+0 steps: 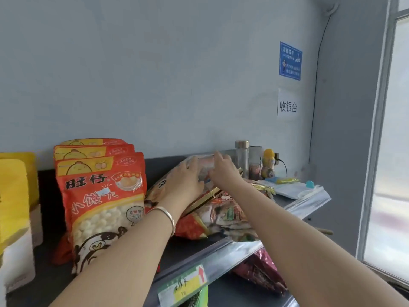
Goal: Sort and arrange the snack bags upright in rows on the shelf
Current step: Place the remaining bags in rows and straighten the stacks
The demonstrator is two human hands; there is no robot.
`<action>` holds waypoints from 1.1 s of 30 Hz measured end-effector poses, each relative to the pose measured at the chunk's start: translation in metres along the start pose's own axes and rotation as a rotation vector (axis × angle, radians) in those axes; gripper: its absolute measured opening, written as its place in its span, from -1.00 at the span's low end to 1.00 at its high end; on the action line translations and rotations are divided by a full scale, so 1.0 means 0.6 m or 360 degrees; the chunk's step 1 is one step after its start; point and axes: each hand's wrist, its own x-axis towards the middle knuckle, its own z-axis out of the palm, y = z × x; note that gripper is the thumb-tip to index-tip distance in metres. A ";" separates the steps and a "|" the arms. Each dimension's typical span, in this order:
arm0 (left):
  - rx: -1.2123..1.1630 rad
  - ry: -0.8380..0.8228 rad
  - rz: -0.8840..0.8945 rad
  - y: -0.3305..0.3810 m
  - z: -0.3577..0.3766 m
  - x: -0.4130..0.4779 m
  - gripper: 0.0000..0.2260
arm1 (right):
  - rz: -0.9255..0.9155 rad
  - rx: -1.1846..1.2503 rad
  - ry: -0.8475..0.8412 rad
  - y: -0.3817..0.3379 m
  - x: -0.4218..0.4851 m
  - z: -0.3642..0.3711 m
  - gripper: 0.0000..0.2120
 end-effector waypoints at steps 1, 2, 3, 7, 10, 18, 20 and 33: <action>0.0033 -0.0050 -0.0084 0.000 0.007 0.009 -0.30 | 0.0011 0.0055 -0.0021 0.003 0.010 0.002 -0.44; 0.0047 -0.0100 -0.0167 0.000 0.014 0.014 -0.27 | 0.0035 0.0142 -0.0046 0.005 0.019 0.004 -0.39; 0.0055 -0.0132 -0.0238 0.000 0.022 0.017 -0.26 | 0.0069 0.0262 -0.0072 0.004 0.026 0.006 -0.34; 0.0056 -0.0039 -0.0399 0.006 0.042 0.021 -0.25 | 0.0185 0.0771 -0.0164 -0.003 0.044 0.008 -0.32; 0.0135 -0.0008 -0.0415 0.004 0.038 0.025 -0.25 | 0.0184 0.1103 -0.0143 -0.001 0.052 0.012 -0.39; 0.0192 0.0369 -0.0229 -0.002 0.023 0.008 -0.55 | 0.0258 0.1423 -0.0109 0.022 0.061 0.029 -0.48; 0.0078 0.0451 -0.0169 0.006 0.013 0.011 -0.56 | 0.0405 0.1534 -0.0153 0.027 0.059 0.030 -0.59; -0.1597 0.0944 -0.0229 0.060 -0.122 0.001 -0.50 | 0.0325 0.1594 -0.0054 0.031 0.040 -0.016 -0.72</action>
